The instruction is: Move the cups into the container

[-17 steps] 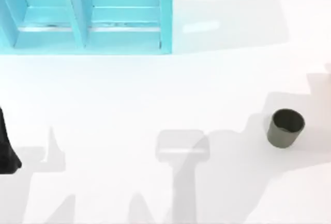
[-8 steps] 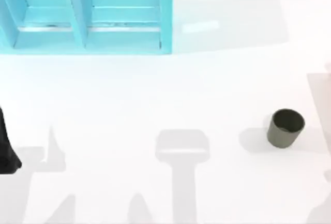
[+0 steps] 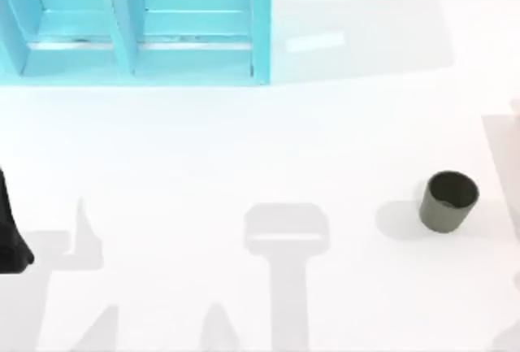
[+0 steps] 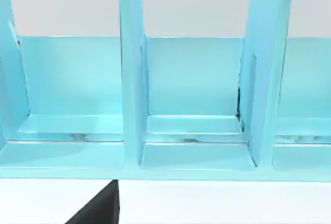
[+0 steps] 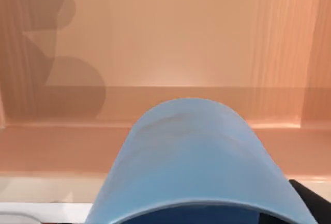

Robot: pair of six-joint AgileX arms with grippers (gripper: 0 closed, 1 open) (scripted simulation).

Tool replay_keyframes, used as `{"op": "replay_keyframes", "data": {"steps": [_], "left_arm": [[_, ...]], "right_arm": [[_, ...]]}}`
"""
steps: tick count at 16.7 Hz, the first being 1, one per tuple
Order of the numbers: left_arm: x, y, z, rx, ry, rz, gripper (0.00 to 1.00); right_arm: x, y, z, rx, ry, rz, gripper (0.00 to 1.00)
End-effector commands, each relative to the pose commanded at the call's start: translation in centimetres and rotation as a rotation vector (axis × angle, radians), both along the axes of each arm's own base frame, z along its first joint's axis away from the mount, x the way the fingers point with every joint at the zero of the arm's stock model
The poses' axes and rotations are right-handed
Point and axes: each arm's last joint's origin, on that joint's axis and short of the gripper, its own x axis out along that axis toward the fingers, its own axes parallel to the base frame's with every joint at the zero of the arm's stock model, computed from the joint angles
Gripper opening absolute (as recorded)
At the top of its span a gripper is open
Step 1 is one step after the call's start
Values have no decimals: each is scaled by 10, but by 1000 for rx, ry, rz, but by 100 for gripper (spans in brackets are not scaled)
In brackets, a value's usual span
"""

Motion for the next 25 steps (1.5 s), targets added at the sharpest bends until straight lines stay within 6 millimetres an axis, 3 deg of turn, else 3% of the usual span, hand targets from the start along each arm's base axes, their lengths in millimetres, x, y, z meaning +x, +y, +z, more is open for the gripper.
{"op": "replay_keyframes", "data": {"steps": [9, 14, 25], "left_arm": [[0, 0, 0, 0, 0, 0, 100], [0, 0, 0, 0, 0, 0, 100], [0, 0, 0, 0, 0, 0, 100]], "right_arm": [[-2, 8, -58, -1, -2, -2, 0], [-2, 9, -60, 0, -2, -2, 0], [-2, 9, -60, 0, -2, -2, 83]]}}
